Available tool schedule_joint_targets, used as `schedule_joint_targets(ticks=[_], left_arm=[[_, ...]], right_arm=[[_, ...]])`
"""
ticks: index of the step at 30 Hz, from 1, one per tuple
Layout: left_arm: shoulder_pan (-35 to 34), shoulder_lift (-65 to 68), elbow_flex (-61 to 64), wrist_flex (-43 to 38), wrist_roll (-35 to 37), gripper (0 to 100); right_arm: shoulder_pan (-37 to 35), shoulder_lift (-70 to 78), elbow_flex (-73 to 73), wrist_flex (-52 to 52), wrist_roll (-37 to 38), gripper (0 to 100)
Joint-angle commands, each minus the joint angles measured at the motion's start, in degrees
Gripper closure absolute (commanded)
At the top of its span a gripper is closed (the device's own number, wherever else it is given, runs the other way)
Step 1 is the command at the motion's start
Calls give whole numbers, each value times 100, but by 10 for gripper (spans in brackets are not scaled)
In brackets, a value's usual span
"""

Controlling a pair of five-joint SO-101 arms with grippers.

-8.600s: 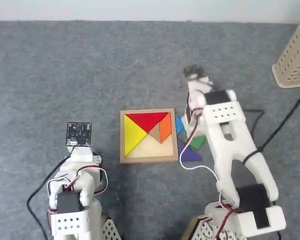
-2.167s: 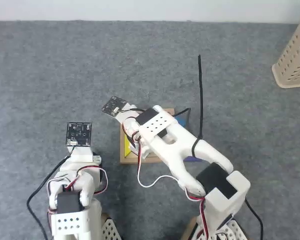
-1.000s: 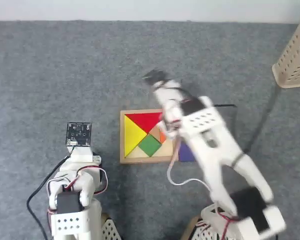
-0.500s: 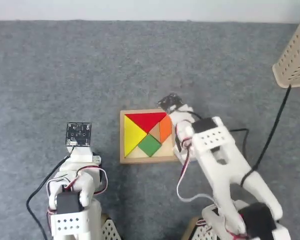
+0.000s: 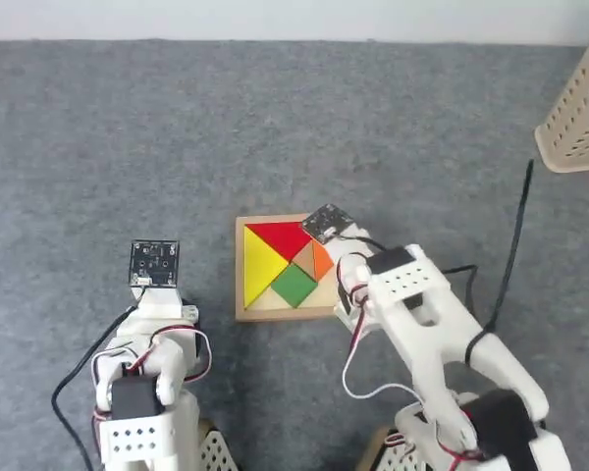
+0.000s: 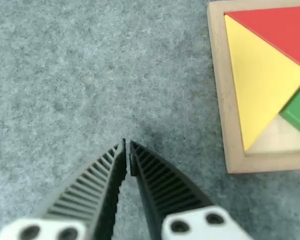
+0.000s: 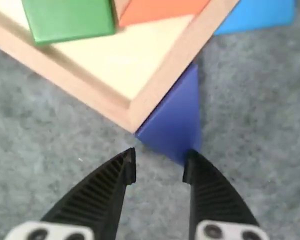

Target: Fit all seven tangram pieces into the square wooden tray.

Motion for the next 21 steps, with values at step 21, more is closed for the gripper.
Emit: schedule_joint_targets(ticks=[21], left_arm=[[-35, -88, -66, 26, 44, 988]], right_arm=[[2158, 127, -1037, 251, -70, 875]])
